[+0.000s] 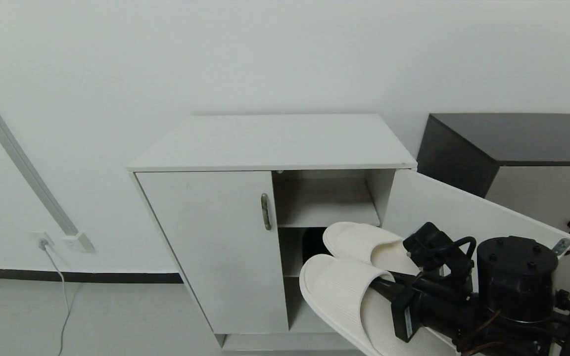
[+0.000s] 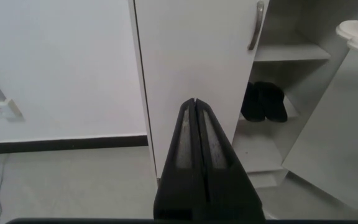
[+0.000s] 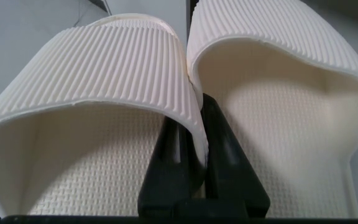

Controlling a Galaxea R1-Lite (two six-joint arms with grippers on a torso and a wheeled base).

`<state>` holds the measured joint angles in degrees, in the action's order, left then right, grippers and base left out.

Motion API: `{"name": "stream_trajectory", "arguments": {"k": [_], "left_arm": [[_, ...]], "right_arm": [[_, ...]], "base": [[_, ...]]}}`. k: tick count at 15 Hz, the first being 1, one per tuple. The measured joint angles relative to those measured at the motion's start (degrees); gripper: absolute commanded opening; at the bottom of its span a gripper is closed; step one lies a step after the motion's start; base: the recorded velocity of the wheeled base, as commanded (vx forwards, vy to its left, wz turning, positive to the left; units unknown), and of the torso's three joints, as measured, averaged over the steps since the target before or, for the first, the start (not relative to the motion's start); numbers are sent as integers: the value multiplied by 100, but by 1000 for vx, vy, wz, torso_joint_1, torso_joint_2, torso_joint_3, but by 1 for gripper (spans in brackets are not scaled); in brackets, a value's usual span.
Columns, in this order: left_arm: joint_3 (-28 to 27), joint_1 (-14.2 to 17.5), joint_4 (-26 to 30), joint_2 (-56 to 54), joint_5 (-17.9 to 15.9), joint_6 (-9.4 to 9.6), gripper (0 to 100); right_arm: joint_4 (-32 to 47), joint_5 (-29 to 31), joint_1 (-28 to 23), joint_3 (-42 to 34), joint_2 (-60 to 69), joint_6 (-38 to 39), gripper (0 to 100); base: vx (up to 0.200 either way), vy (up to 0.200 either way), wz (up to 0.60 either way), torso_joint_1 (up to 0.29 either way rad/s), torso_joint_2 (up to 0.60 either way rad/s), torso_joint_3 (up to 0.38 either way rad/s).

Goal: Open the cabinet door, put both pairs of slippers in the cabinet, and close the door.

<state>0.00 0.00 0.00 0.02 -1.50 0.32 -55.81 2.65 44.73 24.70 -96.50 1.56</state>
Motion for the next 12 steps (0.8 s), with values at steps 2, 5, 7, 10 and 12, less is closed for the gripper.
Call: {"name": "stream_trajectory", "arguments": {"k": [2, 5, 7, 10, 12], "left_arm": [[0, 0, 0, 0, 0, -5, 0], [0, 0, 0, 0, 0, -2, 0], [0, 0, 0, 0, 0, 0, 0], [0, 0, 0, 2, 0, -5, 0], [0, 0, 0, 2, 0, -5, 0]], "right_arm": [[-7, 0, 0, -20, -5, 2, 0], [-13, -2, -2, -28, -9, 0, 0], [-96, 6, -2, -34, -9, 2, 0], [-126, 9, -7, -45, -20, 2, 0], [-130, 9, -2, -63, -41, 2, 0]], "base": [[0, 0, 0, -176, 493, 327], [0, 0, 0, -157, 484, 334], [0, 0, 0, -127, 469, 337], [0, 0, 0, -106, 458, 349], [0, 0, 0, -83, 447, 376]]}}
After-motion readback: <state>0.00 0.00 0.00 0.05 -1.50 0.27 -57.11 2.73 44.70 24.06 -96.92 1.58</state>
